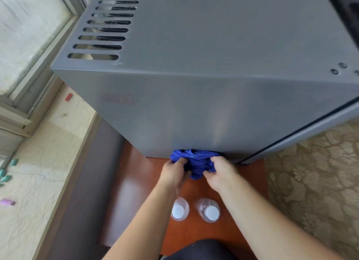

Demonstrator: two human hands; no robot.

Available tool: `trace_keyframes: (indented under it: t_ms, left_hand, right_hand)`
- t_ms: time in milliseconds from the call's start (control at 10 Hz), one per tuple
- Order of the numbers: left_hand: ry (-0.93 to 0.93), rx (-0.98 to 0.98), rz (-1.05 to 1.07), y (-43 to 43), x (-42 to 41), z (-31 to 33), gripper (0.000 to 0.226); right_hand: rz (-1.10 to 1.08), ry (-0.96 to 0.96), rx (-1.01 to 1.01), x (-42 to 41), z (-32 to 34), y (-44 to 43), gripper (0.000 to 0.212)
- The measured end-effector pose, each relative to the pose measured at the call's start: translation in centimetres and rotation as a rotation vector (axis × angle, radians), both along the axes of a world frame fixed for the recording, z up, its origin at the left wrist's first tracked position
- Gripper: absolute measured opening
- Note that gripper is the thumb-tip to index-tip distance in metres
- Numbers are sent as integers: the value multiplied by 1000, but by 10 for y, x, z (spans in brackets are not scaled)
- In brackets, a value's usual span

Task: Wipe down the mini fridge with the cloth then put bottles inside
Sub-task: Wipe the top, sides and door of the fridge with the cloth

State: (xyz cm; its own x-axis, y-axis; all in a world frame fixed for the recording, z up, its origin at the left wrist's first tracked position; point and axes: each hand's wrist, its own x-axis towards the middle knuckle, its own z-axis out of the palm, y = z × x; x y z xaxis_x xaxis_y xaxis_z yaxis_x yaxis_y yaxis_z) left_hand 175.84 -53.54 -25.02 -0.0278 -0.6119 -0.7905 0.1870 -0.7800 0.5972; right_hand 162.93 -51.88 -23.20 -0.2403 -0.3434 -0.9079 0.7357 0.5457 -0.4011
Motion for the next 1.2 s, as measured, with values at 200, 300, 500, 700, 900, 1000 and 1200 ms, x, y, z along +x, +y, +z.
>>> trace_keyframes:
  t_ms: [200,300,500,700,900,1000,1200]
  left_hand:
    - [47,87,-170,29,-101,-16,19]
    - [-43,84,-315,37,-129,-28,17]
    - [-26,108,-387,32,-148,-46,27]
    - [-145,159,-321,11,-106,-52,8]
    - [-178,135,-136,-13,-31,-44,18]
    - [-240,126,12,-27,20,-31,19]
    - [-296,110,189,-42,81,-34,19]
  right_hand:
    - [-158,126,31,-88,-21,42,21]
    - [-274,125,18,-115,-24,54,9]
    - [-249,56,-40,-131,-55,67,25]
    - [-242,-22,-8,-86,-73,48,29]
    - [-49,-117,-23,-19,-86,14,38]
    - [128,-251,-71,24,-85,-6,37]
    - [649,-319,-90,54,-78,-35,24]
